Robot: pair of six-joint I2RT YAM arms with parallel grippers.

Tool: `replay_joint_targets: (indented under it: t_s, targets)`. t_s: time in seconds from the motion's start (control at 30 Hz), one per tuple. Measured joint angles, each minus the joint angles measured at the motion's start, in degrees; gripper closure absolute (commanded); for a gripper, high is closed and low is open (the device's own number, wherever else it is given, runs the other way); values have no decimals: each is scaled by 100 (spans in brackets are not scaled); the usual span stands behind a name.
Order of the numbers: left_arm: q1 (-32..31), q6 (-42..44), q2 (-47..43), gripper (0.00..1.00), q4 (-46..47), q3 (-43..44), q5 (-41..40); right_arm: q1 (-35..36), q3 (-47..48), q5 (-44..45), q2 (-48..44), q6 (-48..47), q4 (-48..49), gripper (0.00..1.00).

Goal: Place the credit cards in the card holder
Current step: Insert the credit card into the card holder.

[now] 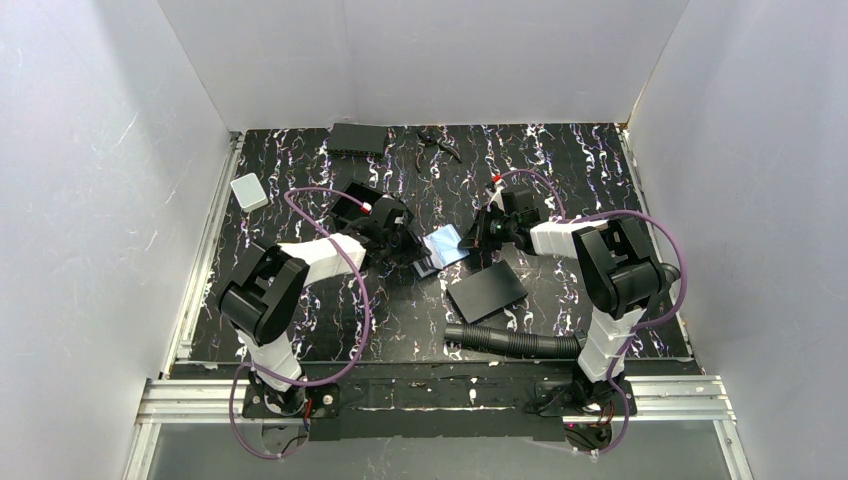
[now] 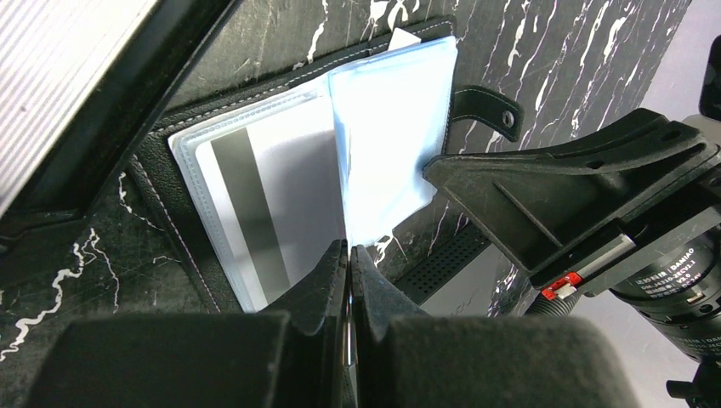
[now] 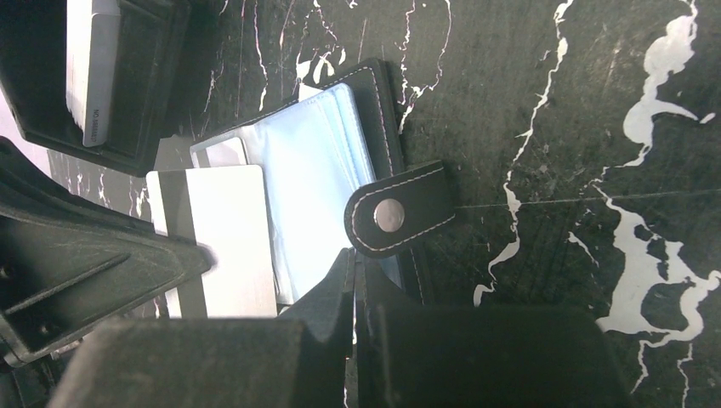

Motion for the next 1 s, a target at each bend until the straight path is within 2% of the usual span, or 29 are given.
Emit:
replay_joint_targets:
  t_s: [0.43, 1.0]
  targets:
    - [72, -112, 105, 100, 325, -130, 152, -7, 45, 0, 2, -63, -93, 97]
    - [108, -110, 277, 100, 1379, -485, 223, -13, -7, -26, 0, -15, -5, 97]
